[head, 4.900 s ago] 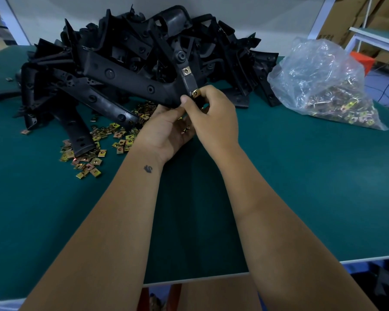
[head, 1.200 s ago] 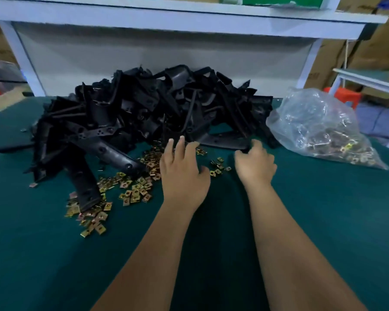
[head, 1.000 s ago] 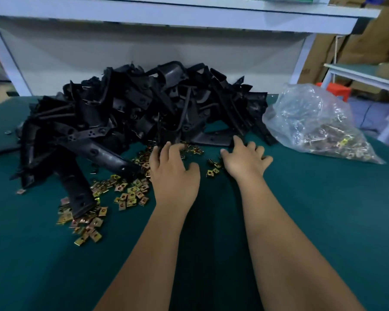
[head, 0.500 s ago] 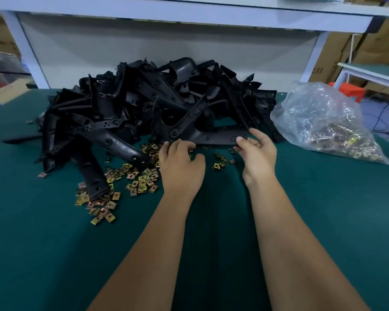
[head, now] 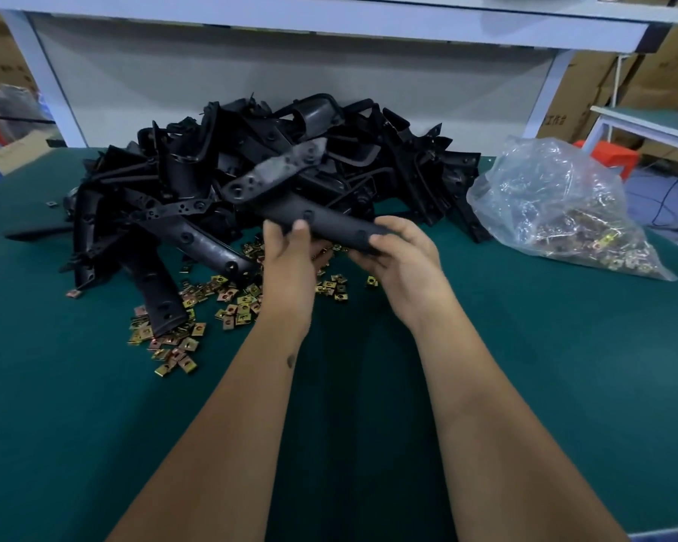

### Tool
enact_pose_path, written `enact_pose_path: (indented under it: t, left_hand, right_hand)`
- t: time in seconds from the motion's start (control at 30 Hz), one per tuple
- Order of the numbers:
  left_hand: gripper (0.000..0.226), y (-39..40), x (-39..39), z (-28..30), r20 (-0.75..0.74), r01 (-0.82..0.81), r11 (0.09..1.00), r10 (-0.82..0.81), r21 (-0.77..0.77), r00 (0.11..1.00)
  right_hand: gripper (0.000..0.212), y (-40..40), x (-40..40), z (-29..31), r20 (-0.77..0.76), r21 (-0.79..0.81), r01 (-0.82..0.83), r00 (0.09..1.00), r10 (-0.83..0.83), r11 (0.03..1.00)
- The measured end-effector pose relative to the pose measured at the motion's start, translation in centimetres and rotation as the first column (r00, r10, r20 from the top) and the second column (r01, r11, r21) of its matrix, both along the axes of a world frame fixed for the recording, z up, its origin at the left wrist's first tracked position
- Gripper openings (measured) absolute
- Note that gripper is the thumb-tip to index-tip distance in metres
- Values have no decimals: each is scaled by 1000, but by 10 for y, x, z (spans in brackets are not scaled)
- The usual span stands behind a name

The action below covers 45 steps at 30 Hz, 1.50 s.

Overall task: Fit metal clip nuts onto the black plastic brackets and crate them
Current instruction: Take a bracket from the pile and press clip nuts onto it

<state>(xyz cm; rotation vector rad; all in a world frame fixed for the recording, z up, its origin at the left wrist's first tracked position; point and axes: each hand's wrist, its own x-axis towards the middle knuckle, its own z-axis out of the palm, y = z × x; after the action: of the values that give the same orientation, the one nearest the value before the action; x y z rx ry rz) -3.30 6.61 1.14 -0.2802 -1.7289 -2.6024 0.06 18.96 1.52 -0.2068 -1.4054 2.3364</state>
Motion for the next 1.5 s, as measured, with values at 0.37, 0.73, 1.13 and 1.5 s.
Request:
enact_pose_path:
  t: [0.37,0.73,1.13,1.5]
  left_hand:
    - [46,-46,-23,7,-50,-170,948,163,-270,985]
    - [25,-40,-11,-3,-360,-375,527,136,-763,923]
    - [24,-41,-14,-5,-340,-394,503,201,-769,919]
    - [37,-34,-13,-5,-418,-388,275,-57,-880,907]
  right_hand:
    - [25,0,3,-11,120,941,-16,950,-287,339]
    - [8,-4,-4,-17,176,977,-144,962,-209,157]
    - [17,-1,-2,-6,109,555,88,978,-177,827]
    - [21,-11,-2,-3,9,356,34,999,-40,934]
